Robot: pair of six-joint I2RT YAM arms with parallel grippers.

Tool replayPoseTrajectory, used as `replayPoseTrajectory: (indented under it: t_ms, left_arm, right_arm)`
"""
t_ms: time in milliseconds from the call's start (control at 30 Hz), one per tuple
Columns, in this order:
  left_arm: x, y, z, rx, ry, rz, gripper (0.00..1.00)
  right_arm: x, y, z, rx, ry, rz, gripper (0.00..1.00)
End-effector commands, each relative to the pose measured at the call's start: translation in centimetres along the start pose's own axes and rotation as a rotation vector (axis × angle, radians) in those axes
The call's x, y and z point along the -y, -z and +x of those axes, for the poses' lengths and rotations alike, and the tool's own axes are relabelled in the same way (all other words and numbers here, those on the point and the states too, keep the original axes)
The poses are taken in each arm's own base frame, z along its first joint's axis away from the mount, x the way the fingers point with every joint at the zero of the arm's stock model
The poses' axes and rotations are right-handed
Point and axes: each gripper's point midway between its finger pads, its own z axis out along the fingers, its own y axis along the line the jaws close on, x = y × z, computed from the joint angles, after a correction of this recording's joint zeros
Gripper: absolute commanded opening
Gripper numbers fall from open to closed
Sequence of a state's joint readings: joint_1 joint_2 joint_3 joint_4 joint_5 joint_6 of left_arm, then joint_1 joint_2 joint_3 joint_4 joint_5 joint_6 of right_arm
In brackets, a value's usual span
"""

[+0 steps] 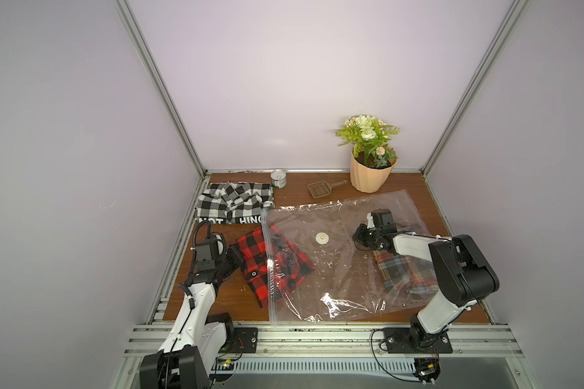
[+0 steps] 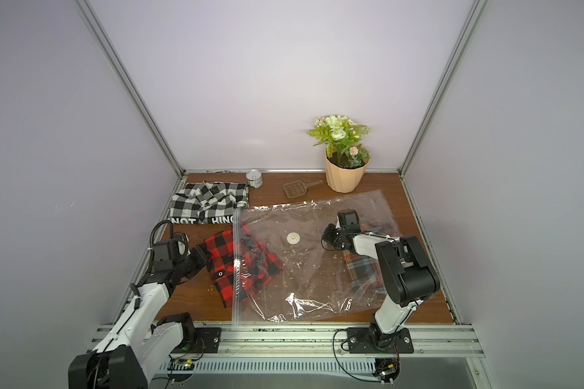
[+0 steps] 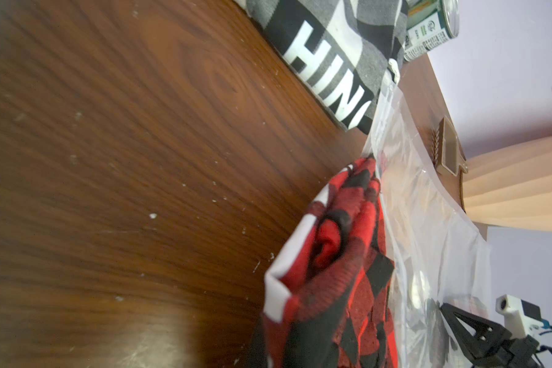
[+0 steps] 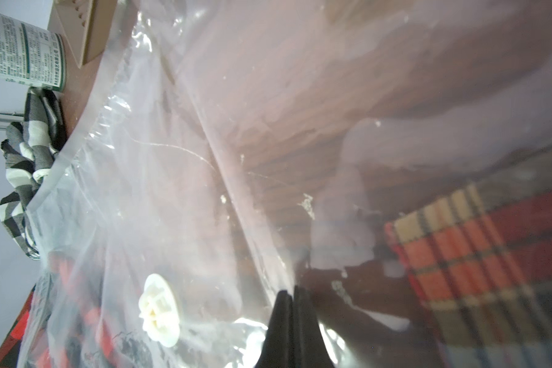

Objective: Take the shirt out of the vacuum bag
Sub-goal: Take out the shirt from the vacuum bag.

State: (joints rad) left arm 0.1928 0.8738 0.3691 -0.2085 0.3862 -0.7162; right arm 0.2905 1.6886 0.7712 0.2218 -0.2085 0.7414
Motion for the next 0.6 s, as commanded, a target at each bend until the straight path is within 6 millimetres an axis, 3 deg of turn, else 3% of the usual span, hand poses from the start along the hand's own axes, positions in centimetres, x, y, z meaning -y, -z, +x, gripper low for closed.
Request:
replayPoseTrajectory:
  t_ms: [0,200,367,433,567]
  left_arm:
    - [-2.5,0.9,-1.5,0.105,0.086,-0.098,0.0]
    - [-4.3,2.1,-2.9,0.19,0.151,-0.148,0.0]
    - [-3.7,1.1,-2.6,0.162,0.162,-0.096,0.0]
    - [-2.5,1.0,-2.8,0.155,0.119,-0.036,0.0]
    - [-2.3,1.5,-3.7,0.185,0.088,-0.051,0.01]
  right_arm:
    - [-0.4,0.3,-0.4,0.002,-0.009,-0.028,0.0]
    - [-0.3,0.1,-0.9,0.006,-0.014,-0.031,0.0]
    - [-0.6,-0.4,-1.3,0.0,-0.01,-0.047,0.0]
    - [-2.2,-0.4,-1.2,-0.013,0.015,-0.124,0.0]
    - [-8.2,0.3,0.2,-0.054,0.158,-0.311,0.0]
